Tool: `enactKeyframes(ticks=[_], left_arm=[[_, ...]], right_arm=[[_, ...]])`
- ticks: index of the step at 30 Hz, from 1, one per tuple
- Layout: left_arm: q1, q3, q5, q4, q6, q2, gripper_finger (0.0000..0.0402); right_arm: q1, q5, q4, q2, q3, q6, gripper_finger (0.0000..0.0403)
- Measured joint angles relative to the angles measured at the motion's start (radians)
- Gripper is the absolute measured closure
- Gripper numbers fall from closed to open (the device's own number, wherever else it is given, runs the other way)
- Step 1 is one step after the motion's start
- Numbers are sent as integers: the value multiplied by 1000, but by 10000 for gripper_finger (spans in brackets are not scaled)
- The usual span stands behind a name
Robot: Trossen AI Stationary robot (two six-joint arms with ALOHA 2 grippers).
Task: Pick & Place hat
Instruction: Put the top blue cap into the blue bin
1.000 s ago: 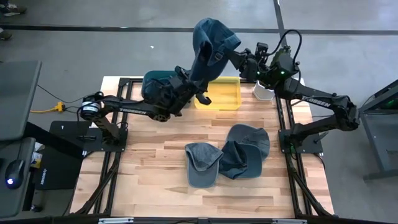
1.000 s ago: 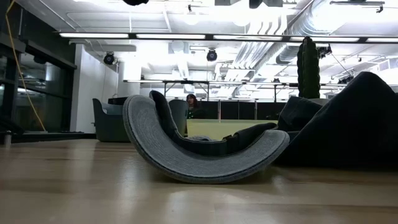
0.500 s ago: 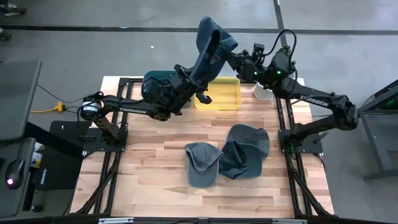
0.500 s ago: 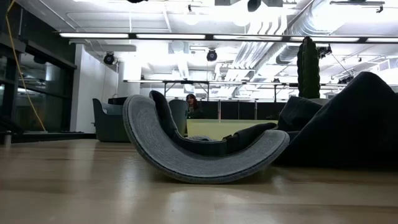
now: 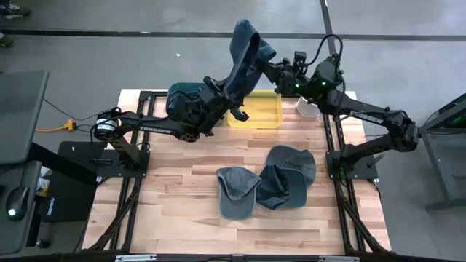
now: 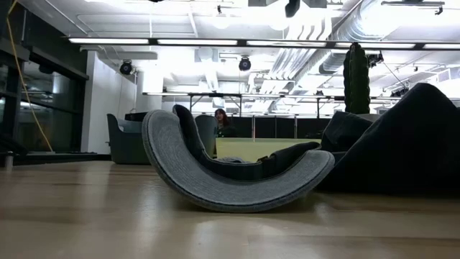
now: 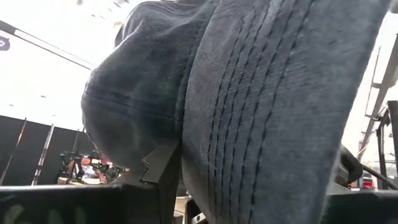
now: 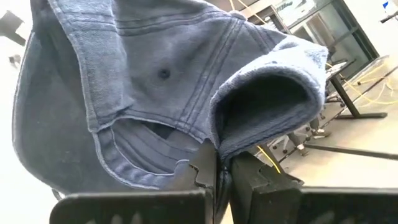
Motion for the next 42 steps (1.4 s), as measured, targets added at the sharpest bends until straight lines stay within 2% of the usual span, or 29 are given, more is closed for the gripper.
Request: enactKeyframes(ticks=[19,22,26,33,37,42], left_arm=[[0,0,-60,-3,-1,0,247],[-1,0,-104,-1,-1,0,251],[-1,2,-127,0,-4,0,285],[0,2,-144,-1,-4,-2,391],[0,2,-210,-13,-3,-2,397],[0,2,-221,-24,-2,-2,401]], right_arm=[[0,-35,-65,-9,0,-75,395],[0,-36,-69,-9,0,-80,395],[0,-39,-76,-8,-1,-88,395],[0,-46,-87,-9,-1,-107,395],[0,-47,-100,-9,-1,-120,395],[0,-52,-107,-9,-2,-134,395]])
